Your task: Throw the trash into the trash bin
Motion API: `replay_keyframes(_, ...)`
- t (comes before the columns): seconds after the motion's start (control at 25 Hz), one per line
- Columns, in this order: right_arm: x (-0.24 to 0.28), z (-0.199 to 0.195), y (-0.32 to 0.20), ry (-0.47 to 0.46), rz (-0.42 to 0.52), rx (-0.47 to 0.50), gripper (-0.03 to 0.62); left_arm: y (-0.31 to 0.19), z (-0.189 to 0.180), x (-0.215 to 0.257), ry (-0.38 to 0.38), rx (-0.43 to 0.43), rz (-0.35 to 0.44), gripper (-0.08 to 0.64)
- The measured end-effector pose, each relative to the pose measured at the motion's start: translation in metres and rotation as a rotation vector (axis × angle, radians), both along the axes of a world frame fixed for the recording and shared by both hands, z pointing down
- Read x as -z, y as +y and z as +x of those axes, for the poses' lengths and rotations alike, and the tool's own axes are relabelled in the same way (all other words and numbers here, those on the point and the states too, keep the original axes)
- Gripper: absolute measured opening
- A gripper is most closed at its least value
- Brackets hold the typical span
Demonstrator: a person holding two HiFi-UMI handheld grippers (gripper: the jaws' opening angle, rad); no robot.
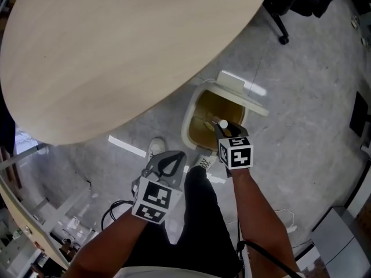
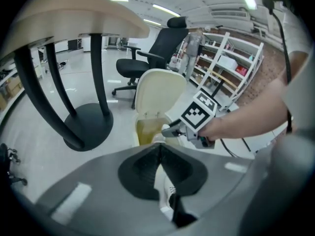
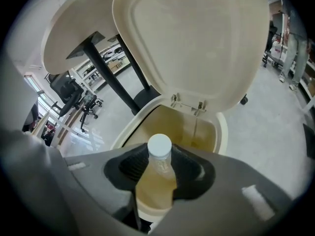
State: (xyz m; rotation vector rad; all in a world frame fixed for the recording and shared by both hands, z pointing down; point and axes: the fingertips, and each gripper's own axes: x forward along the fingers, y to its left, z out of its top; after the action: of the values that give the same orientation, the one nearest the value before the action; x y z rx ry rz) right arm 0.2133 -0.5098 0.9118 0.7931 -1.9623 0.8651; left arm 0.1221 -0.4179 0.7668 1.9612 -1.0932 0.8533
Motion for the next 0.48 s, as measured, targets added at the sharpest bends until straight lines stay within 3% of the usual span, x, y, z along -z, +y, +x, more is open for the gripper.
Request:
replay_keyframes(0.4, -0.010, -0.008, -0.009, 0.006, -0.013, 0.022, 0.147, -0.006, -0.001, -0.011, 0.006, 0.008, -0.023, 0.009)
replay_keyframes(0.48, -0.008, -0.008, -0.011, 0.011, 0.008, 0.027, 0.184, -0.005, -0.002, -0.013, 0.005, 0.005, -0.020, 0.009)
